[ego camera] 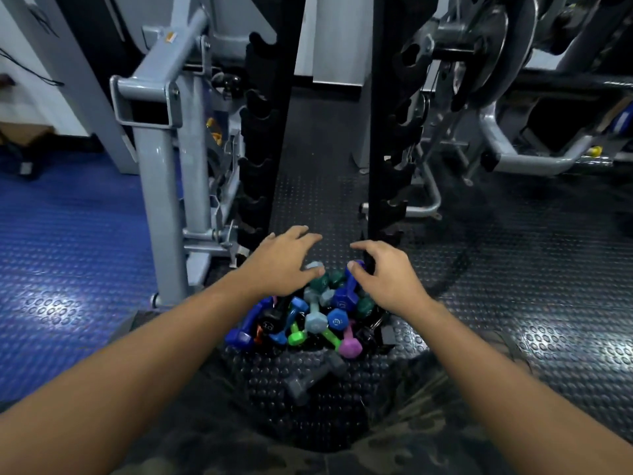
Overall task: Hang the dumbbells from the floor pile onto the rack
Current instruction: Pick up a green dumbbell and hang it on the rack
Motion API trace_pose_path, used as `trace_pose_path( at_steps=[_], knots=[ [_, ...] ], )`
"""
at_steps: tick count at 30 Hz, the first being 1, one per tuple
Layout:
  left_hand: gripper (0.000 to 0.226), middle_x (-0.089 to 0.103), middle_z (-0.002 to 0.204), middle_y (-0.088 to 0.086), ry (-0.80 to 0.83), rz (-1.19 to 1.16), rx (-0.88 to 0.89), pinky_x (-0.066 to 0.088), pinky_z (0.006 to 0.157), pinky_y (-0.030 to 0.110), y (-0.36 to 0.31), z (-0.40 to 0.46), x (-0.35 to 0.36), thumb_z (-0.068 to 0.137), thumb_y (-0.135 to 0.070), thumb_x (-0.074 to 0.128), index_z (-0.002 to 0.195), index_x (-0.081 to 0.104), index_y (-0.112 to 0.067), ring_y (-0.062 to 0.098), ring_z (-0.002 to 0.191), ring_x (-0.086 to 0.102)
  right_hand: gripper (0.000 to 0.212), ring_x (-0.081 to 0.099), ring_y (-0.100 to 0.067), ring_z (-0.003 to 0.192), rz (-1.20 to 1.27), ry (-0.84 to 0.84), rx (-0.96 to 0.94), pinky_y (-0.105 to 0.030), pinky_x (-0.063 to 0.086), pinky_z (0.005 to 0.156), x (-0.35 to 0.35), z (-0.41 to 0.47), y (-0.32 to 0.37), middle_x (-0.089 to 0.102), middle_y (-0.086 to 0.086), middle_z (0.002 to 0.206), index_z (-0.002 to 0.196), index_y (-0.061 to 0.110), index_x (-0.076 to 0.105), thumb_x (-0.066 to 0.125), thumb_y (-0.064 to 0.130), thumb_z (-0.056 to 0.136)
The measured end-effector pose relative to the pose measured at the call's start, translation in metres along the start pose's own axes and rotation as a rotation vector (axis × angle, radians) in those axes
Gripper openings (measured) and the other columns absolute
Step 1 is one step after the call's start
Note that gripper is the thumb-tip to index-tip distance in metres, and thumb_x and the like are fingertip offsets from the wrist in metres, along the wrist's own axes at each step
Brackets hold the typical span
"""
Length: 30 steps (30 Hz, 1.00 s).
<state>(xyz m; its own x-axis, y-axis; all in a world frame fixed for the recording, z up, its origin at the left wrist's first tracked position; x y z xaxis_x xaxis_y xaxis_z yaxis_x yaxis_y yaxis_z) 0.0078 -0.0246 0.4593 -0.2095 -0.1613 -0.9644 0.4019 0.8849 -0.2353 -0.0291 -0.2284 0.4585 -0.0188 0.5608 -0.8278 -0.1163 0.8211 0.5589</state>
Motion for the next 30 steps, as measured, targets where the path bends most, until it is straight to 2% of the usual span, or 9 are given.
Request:
trace_pose_path(
  at_steps=[3, 7, 9, 12, 14, 18, 20, 25, 30],
  knots=[
    [0.079, 0.027, 0.167, 0.004, 0.070, -0.067, -0.034, 0.040, 0.117, 0.048, 0.012, 0.007, 0.037, 0.098, -0.062, 0.057, 0.162, 0.029, -0.027, 0.031, 0.143, 0.046, 0.042, 0.061, -0.016, 0.122, 0.036, 0.068, 0.057, -0.025, 0.046, 0.103, 0.034, 0.009, -0.013, 0.065, 0.001, 0.135, 0.139, 0.024, 0.064, 0.068, 0.037, 0.099],
    [0.076, 0.042, 0.154, 0.004, 0.173, -0.163, -0.115, 0.052, 0.102, 0.044, 0.034, 0.028, 0.098, 0.097, -0.058, 0.062, 0.160, 0.035, -0.026, 0.029, 0.130, 0.055, 0.040, 0.064, -0.016, 0.115, 0.065, 0.168, 0.175, -0.022, 0.045, 0.093, 0.083, 0.026, -0.044, 0.070, 0.000, 0.129, 0.135, 0.022, 0.067, 0.070, 0.034, 0.097],
    [0.075, 0.046, 0.150, 0.006, 0.217, -0.167, -0.170, 0.053, 0.100, 0.046, 0.048, 0.041, 0.129, 0.096, -0.058, 0.063, 0.158, 0.038, -0.024, 0.030, 0.128, 0.057, 0.039, 0.067, -0.019, 0.112, 0.069, 0.213, 0.243, -0.023, 0.048, 0.092, 0.108, 0.033, -0.064, 0.073, -0.003, 0.126, 0.134, 0.019, 0.069, 0.070, 0.031, 0.096],
    [0.070, 0.049, 0.145, 0.008, 0.303, -0.190, -0.246, 0.054, 0.096, 0.050, 0.066, 0.062, 0.187, 0.096, -0.056, 0.064, 0.154, 0.042, -0.023, 0.032, 0.123, 0.058, 0.040, 0.069, -0.024, 0.112, 0.075, 0.306, 0.347, -0.031, 0.053, 0.098, 0.158, 0.043, -0.100, 0.074, -0.006, 0.124, 0.132, 0.017, 0.069, 0.070, 0.032, 0.096],
    [0.068, 0.048, 0.145, 0.009, 0.363, -0.184, -0.270, 0.054, 0.094, 0.051, 0.071, 0.068, 0.221, 0.097, -0.057, 0.062, 0.152, 0.042, -0.022, 0.034, 0.121, 0.058, 0.036, 0.069, -0.027, 0.105, 0.047, 0.368, 0.399, -0.037, 0.057, 0.094, 0.189, 0.043, -0.121, 0.074, -0.009, 0.121, 0.129, 0.021, 0.069, 0.067, 0.034, 0.095],
    [0.061, 0.050, 0.140, 0.010, 0.457, -0.169, -0.267, 0.053, 0.094, 0.051, 0.084, 0.089, 0.290, 0.097, -0.053, 0.062, 0.145, 0.046, -0.019, 0.035, 0.122, 0.058, 0.034, 0.071, -0.031, 0.100, 0.010, 0.498, 0.419, -0.040, 0.058, 0.088, 0.252, 0.046, -0.160, 0.074, -0.010, 0.113, 0.128, 0.022, 0.067, 0.065, 0.038, 0.098],
    [0.058, 0.052, 0.135, 0.011, 0.480, -0.182, -0.276, 0.053, 0.094, 0.050, 0.091, 0.101, 0.317, 0.097, -0.054, 0.063, 0.140, 0.049, -0.018, 0.035, 0.122, 0.058, 0.037, 0.070, -0.034, 0.105, -0.001, 0.515, 0.425, -0.041, 0.058, 0.089, 0.277, 0.050, -0.178, 0.074, -0.011, 0.114, 0.127, 0.020, 0.067, 0.065, 0.041, 0.097],
    [0.058, 0.053, 0.133, 0.011, 0.513, -0.126, -0.268, 0.055, 0.093, 0.051, 0.101, 0.129, 0.368, 0.098, -0.057, 0.061, 0.138, 0.049, -0.018, 0.034, 0.120, 0.059, 0.042, 0.066, -0.034, 0.113, 0.030, 0.556, 0.453, -0.036, 0.050, 0.086, 0.329, 0.061, -0.211, 0.071, -0.012, 0.120, 0.137, 0.014, 0.060, 0.064, 0.031, 0.099],
    [0.063, 0.052, 0.135, 0.013, 0.472, -0.059, -0.202, 0.055, 0.093, 0.050, 0.105, 0.156, 0.400, 0.097, -0.052, 0.064, 0.145, 0.045, -0.016, 0.036, 0.121, 0.058, 0.038, 0.065, -0.030, 0.112, 0.112, 0.517, 0.547, -0.031, 0.046, 0.086, 0.362, 0.065, -0.233, 0.071, -0.008, 0.118, 0.130, 0.014, 0.062, 0.064, 0.031, 0.097]
  ],
)
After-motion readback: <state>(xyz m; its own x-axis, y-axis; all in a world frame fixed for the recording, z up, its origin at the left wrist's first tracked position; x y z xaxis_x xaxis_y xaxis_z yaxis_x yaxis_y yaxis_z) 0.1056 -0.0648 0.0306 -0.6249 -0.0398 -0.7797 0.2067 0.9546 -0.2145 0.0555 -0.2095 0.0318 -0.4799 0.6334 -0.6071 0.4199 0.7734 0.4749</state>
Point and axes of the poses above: each hand's wrist, its own z-axis towards the middle knuckle, its own x-axis out of the palm, y = z × x, the point moved 5 cm from there along z, towards the middle knuckle
